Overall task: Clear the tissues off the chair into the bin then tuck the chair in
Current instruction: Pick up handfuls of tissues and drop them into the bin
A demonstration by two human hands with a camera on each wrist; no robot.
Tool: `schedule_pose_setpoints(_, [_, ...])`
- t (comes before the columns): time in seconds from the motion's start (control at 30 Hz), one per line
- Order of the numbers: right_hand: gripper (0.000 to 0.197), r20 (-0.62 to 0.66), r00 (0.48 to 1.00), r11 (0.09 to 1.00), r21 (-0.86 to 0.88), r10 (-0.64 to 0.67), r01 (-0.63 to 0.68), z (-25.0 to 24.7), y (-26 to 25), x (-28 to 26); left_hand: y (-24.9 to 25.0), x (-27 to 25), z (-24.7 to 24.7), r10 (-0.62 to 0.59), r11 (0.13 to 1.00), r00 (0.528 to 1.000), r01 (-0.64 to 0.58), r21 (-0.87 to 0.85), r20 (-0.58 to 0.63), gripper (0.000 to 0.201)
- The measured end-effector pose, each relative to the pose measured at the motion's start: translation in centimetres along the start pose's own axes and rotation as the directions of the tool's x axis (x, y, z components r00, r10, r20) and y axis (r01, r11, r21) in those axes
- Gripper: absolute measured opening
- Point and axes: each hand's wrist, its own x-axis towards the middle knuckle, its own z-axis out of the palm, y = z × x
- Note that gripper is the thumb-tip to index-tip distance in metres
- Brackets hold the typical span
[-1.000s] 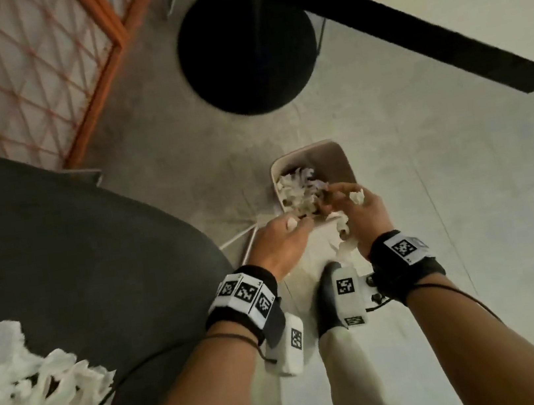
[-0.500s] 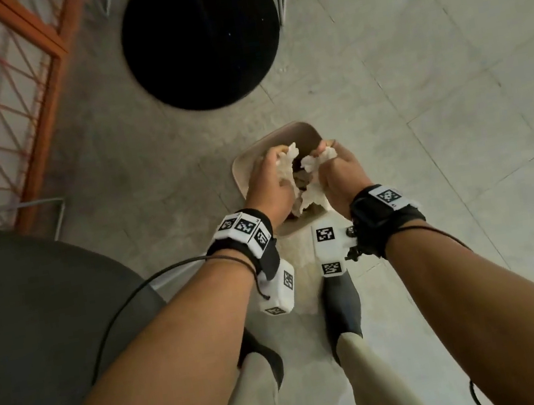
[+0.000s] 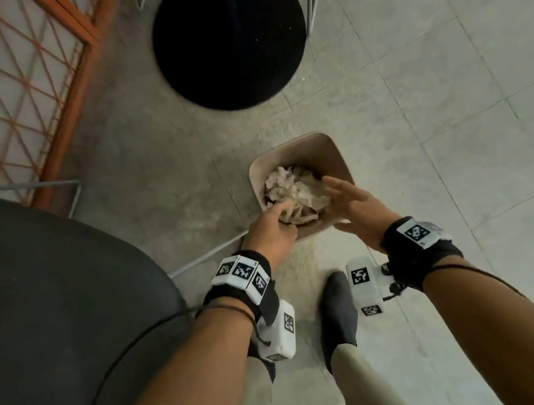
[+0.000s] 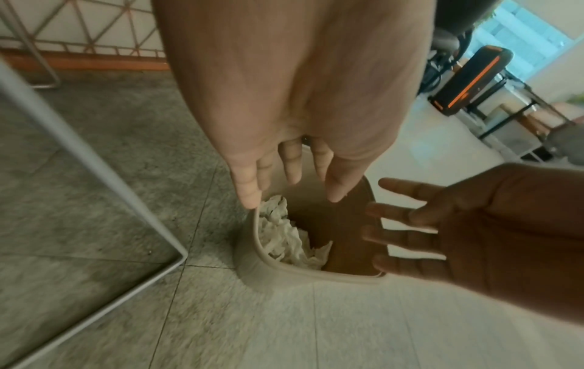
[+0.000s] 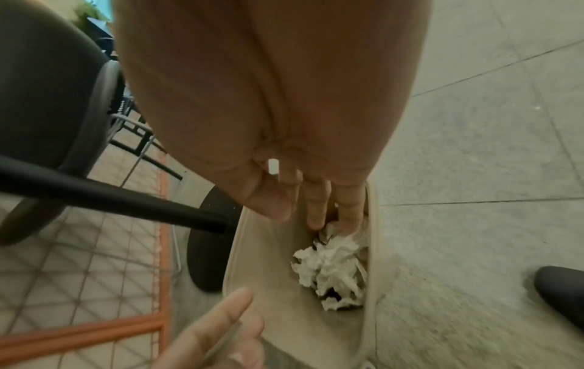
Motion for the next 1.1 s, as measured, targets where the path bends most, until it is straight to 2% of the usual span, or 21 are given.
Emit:
schedule_pose_setpoints(0.1, [0.057,0.065,0.998,0.995,-0.097,0.024,-0.017,1.9,-0.2,-3.8,0.1,-4.5,-1.6,0.023,0.991,1.0,-0.025,-0.128,-0.022,0.042])
schedule_pose_setpoints(0.2, [0.045,0.119,0.993,0.966,-0.257,0.011,0.02,4.5,-0.2,-7.3,0.3,-9.9,-3.3,0.024,0.945,0.998,-0.043,-0.324,-0.062,0.033])
schedule_pose_setpoints(0.37, [0.039,0.27,0.96,0.845,-0.495,-0.071,0.202,9.5,-1.2,-13.0,-0.6,-19.2,-5.9,-0.028,0.888,0.976,-0.075,-0.453,-0.217,0.027])
schedule_pose_setpoints(0.47, [0.036,0.351,0.928,0.781,-0.543,-0.124,0.309,13.0,-2.4,-16.0,-1.6,-24.4,-7.6,-0.123,0.84,0.94,-0.072,-0.538,-0.318,0.024])
schedule_pose_setpoints(0.57, [0.031,0.46,0.877,0.714,-0.567,-0.139,0.411,17.2,-3.6,-18.1,-3.8,-28.8,-9.1,-0.228,0.785,0.876,-0.093,-0.613,-0.424,0.021])
schedule_pose_setpoints(0.67, [0.024,0.572,0.81,0.632,-0.581,-0.132,0.513,21.8,-4.1,-19.5,-7.2,-31.8,-10.0,-0.357,0.738,0.781,-0.101,-0.668,-0.512,0.025])
schedule_pose_setpoints(0.73, [0.021,0.624,0.774,0.585,-0.589,-0.111,0.558,24.9,-3.9,-20.0,-9.6,-33.4,-10.3,-0.461,0.713,0.686,-0.091,-0.695,-0.563,0.026])
schedule_pose_setpoints(0.8, [0.021,0.662,0.746,0.553,-0.596,-0.07,0.582,28.0,-3.4,-20.3,-11.8,-34.7,-10.8,-0.547,0.717,0.55,-0.081,-0.693,-0.631,0.025])
schedule_pose_setpoints(0.87, [0.024,0.714,0.698,0.493,-0.591,-0.05,0.639,30.9,-2.7,-20.4,-14.0,-35.8,-11.3,-0.615,0.734,0.387,-0.036,-0.678,-0.687,0.026])
schedule_pose_setpoints(0.93, [0.025,0.761,0.648,0.411,-0.584,-0.023,0.7,33.8,-2.0,-20.6,-16.1,-36.9,-12.0,-0.699,0.698,0.244,0.024,-0.716,-0.673,0.028])
schedule_pose_setpoints(0.97, [0.022,0.779,0.627,0.373,-0.579,-0.008,0.725,35.3,-1.5,-20.6,-17.1,-37.4,-12.4,-0.735,0.669,0.197,0.054,-0.742,-0.649,0.031])
schedule_pose_setpoints(1.03, [0.016,0.799,0.602,0.297,-0.578,0.013,0.76,38.0,-0.4,-20.4,-19.0,-37.7,-13.2,-0.783,0.62,0.154,0.108,-0.777,-0.603,0.042])
schedule_pose_setpoints(1.1, [0.014,0.811,0.584,0.223,-0.575,0.029,0.787,40.6,0.8,-20.2,-20.7,-37.5,-13.9,-0.818,0.573,0.153,0.134,-0.808,-0.555,0.05])
